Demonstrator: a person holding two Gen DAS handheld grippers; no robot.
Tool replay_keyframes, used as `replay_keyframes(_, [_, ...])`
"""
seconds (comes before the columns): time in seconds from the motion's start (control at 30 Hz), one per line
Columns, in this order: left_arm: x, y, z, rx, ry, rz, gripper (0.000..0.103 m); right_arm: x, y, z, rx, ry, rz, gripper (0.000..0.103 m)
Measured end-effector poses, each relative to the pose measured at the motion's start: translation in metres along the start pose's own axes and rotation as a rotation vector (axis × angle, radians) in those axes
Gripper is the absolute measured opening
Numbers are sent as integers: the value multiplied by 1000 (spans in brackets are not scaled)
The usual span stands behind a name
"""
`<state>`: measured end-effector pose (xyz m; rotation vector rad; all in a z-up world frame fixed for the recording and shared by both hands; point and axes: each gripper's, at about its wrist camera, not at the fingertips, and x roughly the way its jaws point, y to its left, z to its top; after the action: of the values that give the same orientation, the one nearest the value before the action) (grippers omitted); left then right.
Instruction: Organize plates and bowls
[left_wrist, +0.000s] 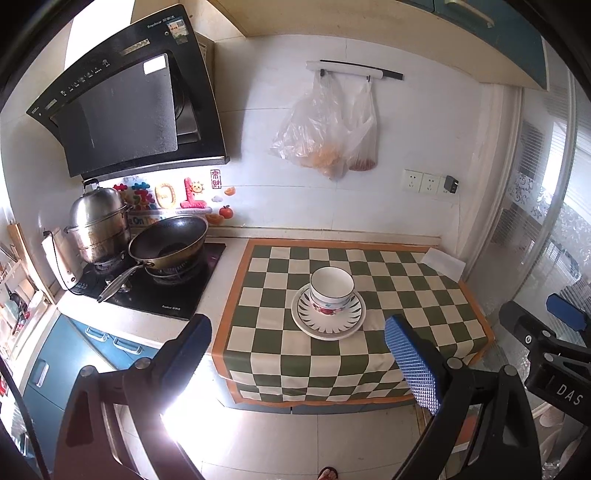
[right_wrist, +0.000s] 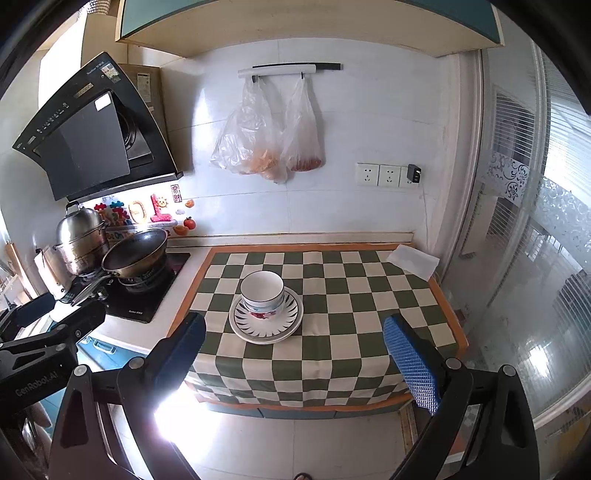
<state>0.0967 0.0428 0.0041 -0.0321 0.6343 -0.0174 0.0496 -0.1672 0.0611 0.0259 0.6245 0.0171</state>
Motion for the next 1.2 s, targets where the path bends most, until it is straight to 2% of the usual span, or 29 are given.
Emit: replay_keyframes(1.2, [-4,4,2,9,-6,-13,96,-4,8,-1,13,-6,-33,99])
